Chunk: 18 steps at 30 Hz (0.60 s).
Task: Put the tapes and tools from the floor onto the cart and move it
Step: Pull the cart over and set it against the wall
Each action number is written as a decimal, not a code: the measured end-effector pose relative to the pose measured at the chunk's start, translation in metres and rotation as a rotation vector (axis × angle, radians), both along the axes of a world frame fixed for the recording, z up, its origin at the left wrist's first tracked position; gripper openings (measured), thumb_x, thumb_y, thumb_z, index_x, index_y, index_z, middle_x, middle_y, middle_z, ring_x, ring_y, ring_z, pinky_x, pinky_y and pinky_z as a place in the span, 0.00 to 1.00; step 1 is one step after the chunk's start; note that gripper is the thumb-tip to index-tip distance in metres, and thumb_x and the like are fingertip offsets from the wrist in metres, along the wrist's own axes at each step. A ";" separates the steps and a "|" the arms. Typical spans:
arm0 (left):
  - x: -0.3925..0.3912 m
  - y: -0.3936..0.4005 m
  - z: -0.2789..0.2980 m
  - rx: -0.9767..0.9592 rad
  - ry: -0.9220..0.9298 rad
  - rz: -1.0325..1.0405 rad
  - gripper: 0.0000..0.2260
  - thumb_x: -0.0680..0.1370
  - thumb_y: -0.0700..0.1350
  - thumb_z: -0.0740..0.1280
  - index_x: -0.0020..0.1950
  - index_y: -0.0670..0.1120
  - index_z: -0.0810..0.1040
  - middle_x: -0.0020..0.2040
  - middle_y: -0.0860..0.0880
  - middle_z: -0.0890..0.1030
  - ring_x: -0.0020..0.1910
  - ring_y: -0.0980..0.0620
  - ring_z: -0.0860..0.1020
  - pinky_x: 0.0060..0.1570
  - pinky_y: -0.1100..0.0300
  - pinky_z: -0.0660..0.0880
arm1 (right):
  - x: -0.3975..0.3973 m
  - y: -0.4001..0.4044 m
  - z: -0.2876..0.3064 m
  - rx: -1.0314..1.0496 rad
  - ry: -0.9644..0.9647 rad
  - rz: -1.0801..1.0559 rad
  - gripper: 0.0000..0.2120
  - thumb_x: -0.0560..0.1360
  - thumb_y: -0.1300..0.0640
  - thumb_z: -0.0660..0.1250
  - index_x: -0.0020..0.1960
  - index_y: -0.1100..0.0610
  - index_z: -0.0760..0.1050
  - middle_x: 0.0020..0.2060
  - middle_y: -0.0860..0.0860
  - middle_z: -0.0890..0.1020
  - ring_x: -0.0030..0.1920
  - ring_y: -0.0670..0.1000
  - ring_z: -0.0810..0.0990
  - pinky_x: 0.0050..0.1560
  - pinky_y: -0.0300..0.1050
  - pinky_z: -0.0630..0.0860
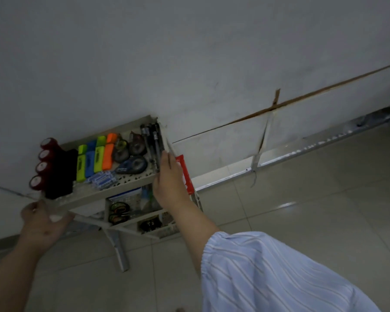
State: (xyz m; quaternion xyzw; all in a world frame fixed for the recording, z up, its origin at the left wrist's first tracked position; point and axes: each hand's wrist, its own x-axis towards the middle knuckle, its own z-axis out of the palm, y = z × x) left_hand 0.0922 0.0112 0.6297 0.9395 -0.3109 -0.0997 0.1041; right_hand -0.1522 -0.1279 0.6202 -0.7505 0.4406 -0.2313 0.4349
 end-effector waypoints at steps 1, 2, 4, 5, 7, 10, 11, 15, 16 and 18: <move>0.000 0.003 0.000 -0.006 0.037 0.003 0.31 0.73 0.46 0.69 0.68 0.33 0.61 0.70 0.31 0.58 0.68 0.33 0.60 0.69 0.45 0.59 | 0.001 0.001 0.001 0.011 0.006 0.005 0.29 0.76 0.67 0.56 0.73 0.65 0.46 0.74 0.62 0.53 0.72 0.62 0.53 0.72 0.51 0.52; -0.012 0.004 0.009 -0.008 0.059 0.004 0.30 0.74 0.44 0.68 0.69 0.33 0.59 0.71 0.32 0.55 0.69 0.34 0.59 0.71 0.48 0.57 | 0.001 0.003 0.002 0.022 0.016 0.008 0.29 0.77 0.65 0.55 0.73 0.65 0.45 0.74 0.61 0.51 0.73 0.61 0.52 0.72 0.49 0.50; -0.010 0.008 0.011 -0.066 0.078 -0.034 0.28 0.75 0.41 0.67 0.70 0.34 0.59 0.72 0.33 0.54 0.71 0.36 0.58 0.72 0.50 0.56 | 0.003 0.006 0.004 0.030 0.045 -0.005 0.28 0.79 0.62 0.54 0.73 0.63 0.44 0.75 0.60 0.50 0.73 0.59 0.50 0.72 0.47 0.49; -0.008 0.009 0.010 -0.090 0.085 -0.039 0.26 0.75 0.39 0.67 0.69 0.33 0.61 0.71 0.31 0.56 0.70 0.36 0.58 0.71 0.50 0.56 | 0.004 0.007 0.004 0.023 0.052 -0.020 0.28 0.79 0.60 0.53 0.73 0.63 0.44 0.75 0.60 0.49 0.73 0.59 0.50 0.72 0.47 0.49; 0.001 0.010 0.007 -0.160 0.085 -0.021 0.22 0.74 0.37 0.68 0.63 0.30 0.66 0.66 0.27 0.63 0.67 0.33 0.62 0.68 0.47 0.61 | 0.007 0.009 0.004 0.013 0.073 -0.047 0.27 0.79 0.60 0.53 0.73 0.63 0.44 0.74 0.61 0.49 0.73 0.60 0.51 0.72 0.47 0.50; 0.011 0.014 0.004 -0.236 0.131 -0.045 0.17 0.73 0.38 0.67 0.58 0.31 0.71 0.58 0.26 0.71 0.59 0.30 0.70 0.60 0.41 0.69 | 0.013 0.012 0.003 0.019 0.115 -0.084 0.28 0.79 0.59 0.54 0.73 0.63 0.45 0.74 0.61 0.50 0.73 0.60 0.51 0.72 0.48 0.51; 0.017 0.016 -0.001 -0.274 0.169 -0.044 0.17 0.72 0.40 0.66 0.57 0.32 0.72 0.57 0.27 0.72 0.57 0.30 0.72 0.58 0.40 0.70 | 0.015 0.013 0.004 0.017 0.118 -0.103 0.27 0.79 0.60 0.53 0.73 0.64 0.45 0.74 0.61 0.51 0.73 0.60 0.52 0.72 0.48 0.52; 0.017 0.025 0.002 -0.383 0.277 -0.087 0.20 0.70 0.38 0.64 0.61 0.34 0.70 0.63 0.31 0.68 0.62 0.35 0.69 0.63 0.45 0.68 | 0.026 0.017 0.005 -0.026 0.152 -0.184 0.25 0.78 0.63 0.53 0.72 0.66 0.50 0.71 0.66 0.57 0.70 0.64 0.58 0.71 0.56 0.58; 0.014 0.028 0.003 -0.414 0.314 -0.095 0.22 0.72 0.36 0.65 0.65 0.36 0.67 0.67 0.34 0.65 0.66 0.38 0.66 0.65 0.49 0.65 | 0.029 0.018 0.003 -0.051 0.166 -0.208 0.25 0.77 0.63 0.54 0.72 0.67 0.52 0.69 0.68 0.59 0.69 0.65 0.59 0.70 0.58 0.60; 0.012 0.034 0.006 -0.462 0.361 -0.124 0.26 0.73 0.34 0.66 0.69 0.40 0.63 0.71 0.40 0.60 0.69 0.44 0.63 0.66 0.57 0.61 | 0.035 0.020 -0.001 -0.094 0.198 -0.262 0.25 0.76 0.60 0.55 0.71 0.66 0.55 0.67 0.69 0.61 0.67 0.67 0.62 0.67 0.61 0.63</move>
